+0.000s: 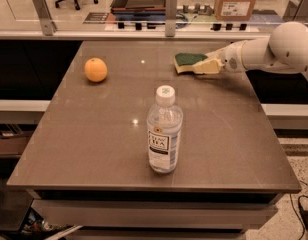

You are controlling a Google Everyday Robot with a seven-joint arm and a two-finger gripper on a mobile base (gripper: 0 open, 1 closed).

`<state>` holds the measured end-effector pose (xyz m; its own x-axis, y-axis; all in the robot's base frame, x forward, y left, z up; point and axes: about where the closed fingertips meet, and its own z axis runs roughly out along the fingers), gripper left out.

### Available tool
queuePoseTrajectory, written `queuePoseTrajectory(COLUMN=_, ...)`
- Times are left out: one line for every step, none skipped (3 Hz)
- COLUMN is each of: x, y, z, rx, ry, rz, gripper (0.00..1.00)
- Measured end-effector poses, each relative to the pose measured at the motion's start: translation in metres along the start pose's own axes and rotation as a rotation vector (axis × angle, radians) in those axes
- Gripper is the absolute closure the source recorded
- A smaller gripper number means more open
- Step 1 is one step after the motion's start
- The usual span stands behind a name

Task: Move sponge near orange

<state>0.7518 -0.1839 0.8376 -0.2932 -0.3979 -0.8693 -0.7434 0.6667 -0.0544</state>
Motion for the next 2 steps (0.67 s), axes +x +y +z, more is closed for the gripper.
queuePoseTrajectory(x=-0.012, y=0.002, z=-0.015, rx=0.027, ry=0.009, rz=0.007, gripper=1.00)
queuePoseTrajectory(x=-0.026, y=0.010, z=-0.029, rx=0.048, ry=0.010, rz=0.003, gripper=1.00)
